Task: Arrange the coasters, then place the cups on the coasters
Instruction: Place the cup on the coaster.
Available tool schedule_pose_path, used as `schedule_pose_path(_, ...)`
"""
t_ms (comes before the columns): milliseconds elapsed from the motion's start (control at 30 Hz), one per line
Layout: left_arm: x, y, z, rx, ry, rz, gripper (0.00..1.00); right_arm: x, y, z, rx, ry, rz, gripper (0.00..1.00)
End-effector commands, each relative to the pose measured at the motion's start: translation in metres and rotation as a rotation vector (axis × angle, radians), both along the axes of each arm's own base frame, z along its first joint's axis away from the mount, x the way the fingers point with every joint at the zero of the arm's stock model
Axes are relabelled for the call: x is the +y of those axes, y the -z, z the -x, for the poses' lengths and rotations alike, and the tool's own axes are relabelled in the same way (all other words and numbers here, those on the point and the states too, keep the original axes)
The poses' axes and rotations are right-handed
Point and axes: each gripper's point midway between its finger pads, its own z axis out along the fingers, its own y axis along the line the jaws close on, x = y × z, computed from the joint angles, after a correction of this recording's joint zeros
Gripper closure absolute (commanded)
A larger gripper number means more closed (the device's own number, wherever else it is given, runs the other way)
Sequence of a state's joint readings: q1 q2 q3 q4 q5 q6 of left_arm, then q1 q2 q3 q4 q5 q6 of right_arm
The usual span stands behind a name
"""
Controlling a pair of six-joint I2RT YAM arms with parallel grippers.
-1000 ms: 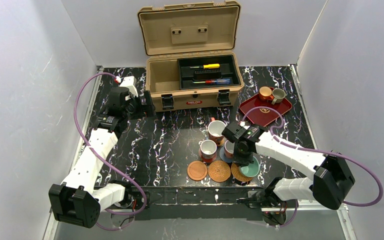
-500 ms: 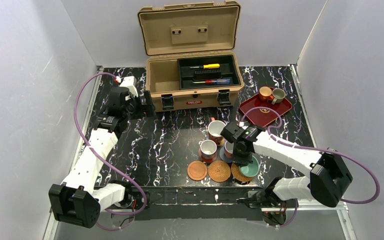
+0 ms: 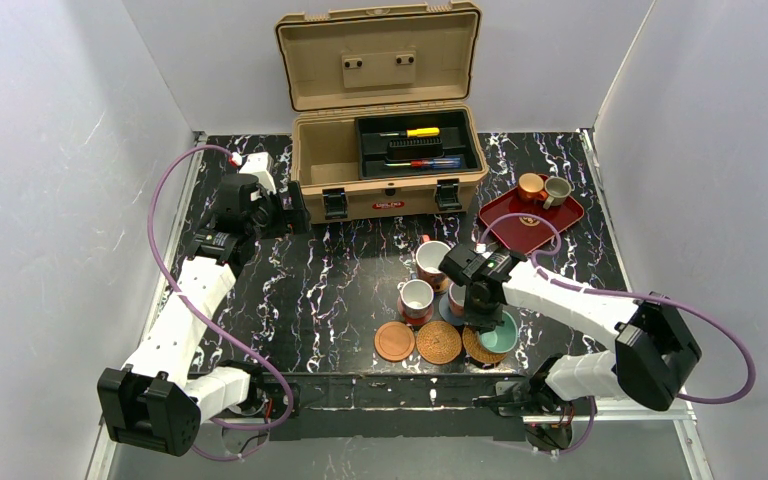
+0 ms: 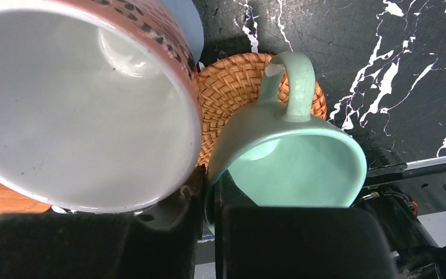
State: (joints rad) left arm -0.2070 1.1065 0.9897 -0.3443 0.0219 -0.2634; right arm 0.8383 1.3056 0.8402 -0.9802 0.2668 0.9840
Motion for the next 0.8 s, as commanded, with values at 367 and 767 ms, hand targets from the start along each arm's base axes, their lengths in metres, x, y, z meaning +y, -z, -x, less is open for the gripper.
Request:
schedule_pose_path(367,-0.001,-0.006,0.002,-0.012,0.007,-0.004,0.01,-0.002,-0.004,-0.005,-0.019,0.000,0.030,0.71)
schedule_pose_path(767,-0.001,-0.006,0.003,-0.012,0.006,-0.004,0.01,-0.001,-0.024,-0.008,-0.060,-0.001,-0.004,0.69)
